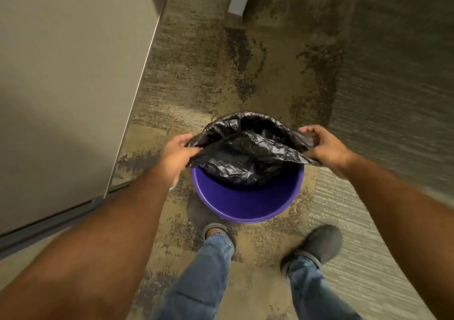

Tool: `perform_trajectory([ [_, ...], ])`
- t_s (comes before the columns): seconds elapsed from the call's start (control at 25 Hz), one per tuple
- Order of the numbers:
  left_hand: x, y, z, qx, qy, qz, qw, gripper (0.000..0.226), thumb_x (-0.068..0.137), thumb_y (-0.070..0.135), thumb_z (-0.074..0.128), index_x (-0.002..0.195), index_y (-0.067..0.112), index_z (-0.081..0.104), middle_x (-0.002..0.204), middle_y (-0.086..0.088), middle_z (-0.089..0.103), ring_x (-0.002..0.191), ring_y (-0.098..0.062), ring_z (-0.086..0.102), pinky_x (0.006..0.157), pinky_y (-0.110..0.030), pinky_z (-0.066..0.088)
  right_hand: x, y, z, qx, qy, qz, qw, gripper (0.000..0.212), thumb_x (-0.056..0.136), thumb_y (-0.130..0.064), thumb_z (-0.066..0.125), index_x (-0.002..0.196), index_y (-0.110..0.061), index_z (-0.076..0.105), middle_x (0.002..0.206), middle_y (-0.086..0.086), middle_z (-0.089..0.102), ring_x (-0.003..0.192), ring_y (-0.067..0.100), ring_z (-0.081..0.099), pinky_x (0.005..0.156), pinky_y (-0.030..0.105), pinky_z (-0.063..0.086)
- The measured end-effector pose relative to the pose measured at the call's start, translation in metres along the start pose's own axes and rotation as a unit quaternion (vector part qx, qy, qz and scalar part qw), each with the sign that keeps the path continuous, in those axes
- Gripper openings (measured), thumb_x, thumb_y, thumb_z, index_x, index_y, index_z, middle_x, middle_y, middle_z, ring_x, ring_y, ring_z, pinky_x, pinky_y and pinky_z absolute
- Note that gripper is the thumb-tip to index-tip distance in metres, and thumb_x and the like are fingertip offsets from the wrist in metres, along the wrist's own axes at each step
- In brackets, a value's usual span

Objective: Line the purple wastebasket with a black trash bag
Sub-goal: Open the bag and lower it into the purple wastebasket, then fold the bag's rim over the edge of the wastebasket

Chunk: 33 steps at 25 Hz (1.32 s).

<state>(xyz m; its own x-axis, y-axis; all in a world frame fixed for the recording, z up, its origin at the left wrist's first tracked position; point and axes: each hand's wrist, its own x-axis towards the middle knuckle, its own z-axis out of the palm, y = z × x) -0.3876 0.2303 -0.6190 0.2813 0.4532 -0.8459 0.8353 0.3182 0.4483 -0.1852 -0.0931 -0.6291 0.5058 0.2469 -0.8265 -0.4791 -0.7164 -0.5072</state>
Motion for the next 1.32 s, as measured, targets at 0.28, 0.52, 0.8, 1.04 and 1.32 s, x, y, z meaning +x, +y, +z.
perform_trajectory([
  [0.28, -0.083, -0.105, 0.024, -0.015, 0.043, -0.148, 0.988, 0.025, 0.097, 0.012, 0.074, 0.116, 0.01, 0.058, 0.103, -0.015, 0.076, 0.081, -0.025, 0.078, 0.065, -0.035, 0.066, -0.088, 0.096, 0.035, 0.079, 0.02, 0.102, 0.991, 0.018, 0.089, -0.003, 0.08, 0.093, -0.008, 0.063, 0.076, 0.012, 0.069, 0.052, 0.012, 0.065, 0.043, 0.021, 0.051],
  [0.52, -0.102, -0.147, 0.05, -0.373, 0.035, -0.223, 0.9, 0.032, 0.106, -0.006, 0.05, 0.138, -0.004, 0.053, 0.132, -0.028, 0.069, 0.115, -0.039, 0.071, 0.089, -0.047, 0.059, -0.087, 0.119, 0.06, 0.166, 0.054, 0.134, 0.975, 0.019, 0.096, 0.008, 0.069, 0.093, -0.008, 0.058, 0.076, 0.007, 0.057, 0.063, 0.021, 0.067, 0.057, 0.024, 0.062],
  [0.8, -0.085, -0.177, 0.08, -0.42, 0.078, -0.297, 0.854, 0.035, 0.11, -0.001, 0.032, 0.106, 0.002, 0.067, 0.089, -0.015, 0.074, 0.073, -0.025, 0.07, 0.057, -0.025, 0.06, -0.048, 0.116, 0.07, -0.056, 0.03, 0.156, 0.986, 0.025, 0.096, 0.015, 0.063, 0.1, -0.007, 0.075, 0.08, 0.011, 0.073, 0.059, 0.025, 0.07, 0.041, 0.024, 0.055],
  [1.04, -0.049, -0.166, 0.066, -0.455, 0.08, -0.206, 0.862, 0.042, 0.109, 0.046, 0.045, 0.112, 0.013, 0.07, 0.109, -0.013, 0.077, 0.093, -0.027, 0.072, 0.087, -0.04, 0.057, -0.034, 0.112, 0.091, 0.148, 0.085, 0.153, 0.973, 0.03, 0.1, 0.01, 0.059, 0.085, -0.012, 0.073, 0.079, 0.008, 0.079, 0.061, 0.017, 0.073, 0.05, 0.023, 0.058],
  [1.32, -0.017, -0.164, 0.03, -0.331, 0.105, -0.168, 0.922, 0.012, 0.11, 0.022, 0.052, 0.101, 0.018, 0.058, 0.091, -0.008, 0.074, 0.056, -0.014, 0.067, 0.056, -0.028, 0.055, -0.037, 0.11, 0.101, 0.156, 0.089, 0.207, 0.962, 0.024, 0.095, 0.013, 0.065, 0.082, -0.005, 0.07, 0.081, 0.013, 0.073, 0.067, 0.019, 0.068, 0.042, 0.018, 0.055],
])
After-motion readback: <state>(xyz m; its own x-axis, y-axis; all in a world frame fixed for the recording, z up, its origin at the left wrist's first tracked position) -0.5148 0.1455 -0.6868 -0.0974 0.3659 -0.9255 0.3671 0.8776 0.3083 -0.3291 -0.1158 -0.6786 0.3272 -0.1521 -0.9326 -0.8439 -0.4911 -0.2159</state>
